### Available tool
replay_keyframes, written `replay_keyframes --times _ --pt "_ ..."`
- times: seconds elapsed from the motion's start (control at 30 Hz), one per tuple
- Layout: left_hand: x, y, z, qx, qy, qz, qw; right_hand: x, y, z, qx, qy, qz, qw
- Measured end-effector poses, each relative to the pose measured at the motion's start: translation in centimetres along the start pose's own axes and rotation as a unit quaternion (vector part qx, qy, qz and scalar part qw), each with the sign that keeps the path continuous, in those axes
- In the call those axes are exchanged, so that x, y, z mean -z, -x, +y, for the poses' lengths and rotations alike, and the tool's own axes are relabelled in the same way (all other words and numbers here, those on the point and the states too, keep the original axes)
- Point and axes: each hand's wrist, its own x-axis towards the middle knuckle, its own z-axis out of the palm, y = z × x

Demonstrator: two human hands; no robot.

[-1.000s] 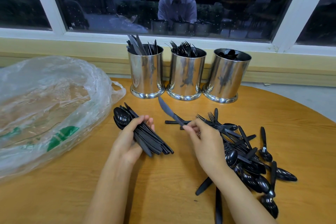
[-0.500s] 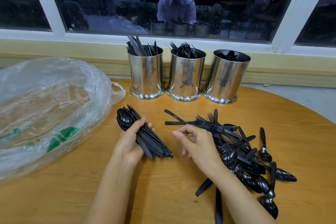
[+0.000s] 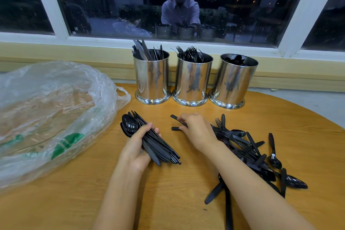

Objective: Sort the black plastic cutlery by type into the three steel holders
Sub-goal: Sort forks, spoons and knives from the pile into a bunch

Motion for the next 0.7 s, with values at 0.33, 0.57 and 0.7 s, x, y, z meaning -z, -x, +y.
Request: replay_keyframes --times 0.33,0.57,0.7 --pt "-0.1 0.0 -0.1 0.000 0.004 0.013 1.000 -1.2 -0.3 0.1 0.095 0.042 0.007 0.995" --pt "0.0 0.0 -0.2 0.006 0.008 0.010 1.000 2.4 0.1 -1.5 0.151 -0.042 0.192 0.969" --pt "-0.1 0.2 -0.2 0.009 0.020 0.011 1.000 3.9 1.6 -1.8 0.073 -0.184 0.264 0.944"
